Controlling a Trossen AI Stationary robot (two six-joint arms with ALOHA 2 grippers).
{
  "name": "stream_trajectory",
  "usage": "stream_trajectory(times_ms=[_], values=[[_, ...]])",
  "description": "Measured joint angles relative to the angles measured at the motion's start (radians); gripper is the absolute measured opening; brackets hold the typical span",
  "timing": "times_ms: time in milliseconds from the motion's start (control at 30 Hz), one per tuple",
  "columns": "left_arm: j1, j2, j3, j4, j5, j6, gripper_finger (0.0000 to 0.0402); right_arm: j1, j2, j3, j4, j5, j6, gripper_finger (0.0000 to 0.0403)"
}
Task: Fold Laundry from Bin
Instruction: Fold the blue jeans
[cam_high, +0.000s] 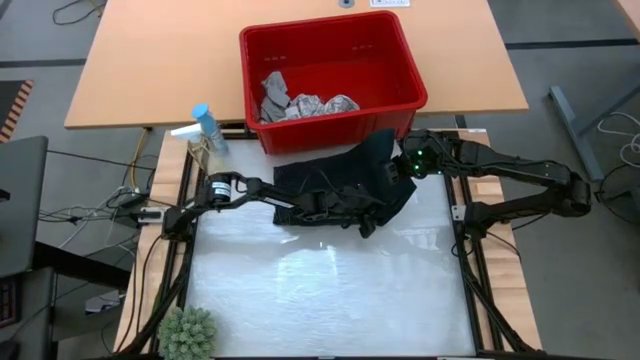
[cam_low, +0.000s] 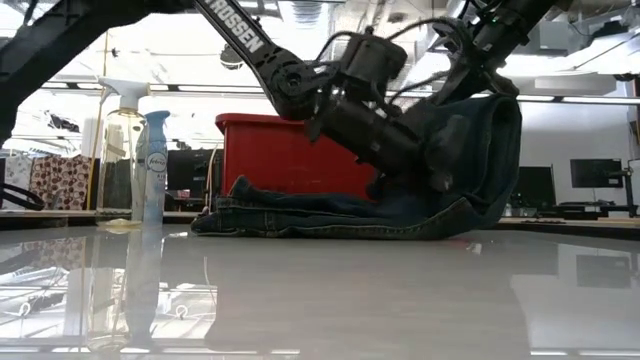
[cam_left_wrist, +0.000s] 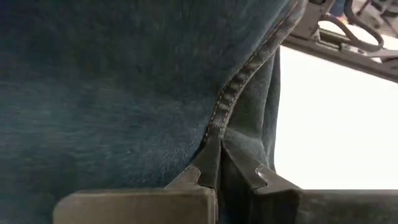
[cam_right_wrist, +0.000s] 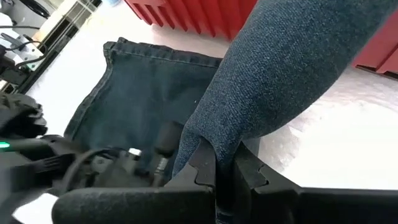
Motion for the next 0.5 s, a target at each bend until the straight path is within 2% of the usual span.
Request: stream_trajectory(times_ms=[133, 200, 400, 500], values=[[0.009, 0.046, 0.053, -0.018, 0.13, -0.042, 0.0, 0.0, 0.0, -0.001, -0.004, -0.001, -0.007, 0.0037], [0.006, 0.047, 0.074, -0.047, 0.149, -0.047, 0.0, 0.0, 0.0, -0.001, -0.004, 0.0, -0.008, 0.0037], [-0.011, -0.049, 0.099, -0.09, 0.239, 0.091, 0.0, -0.008, 0.0, -0.001, -0.007, 0.0, -0.027, 0.0037], [-0.011, -0.092, 0.098, -0.193, 0.217, 0.175, 0.0, -0.013, 0.0, -0.001, -0.006, 0.001, -0.036, 0.0037]])
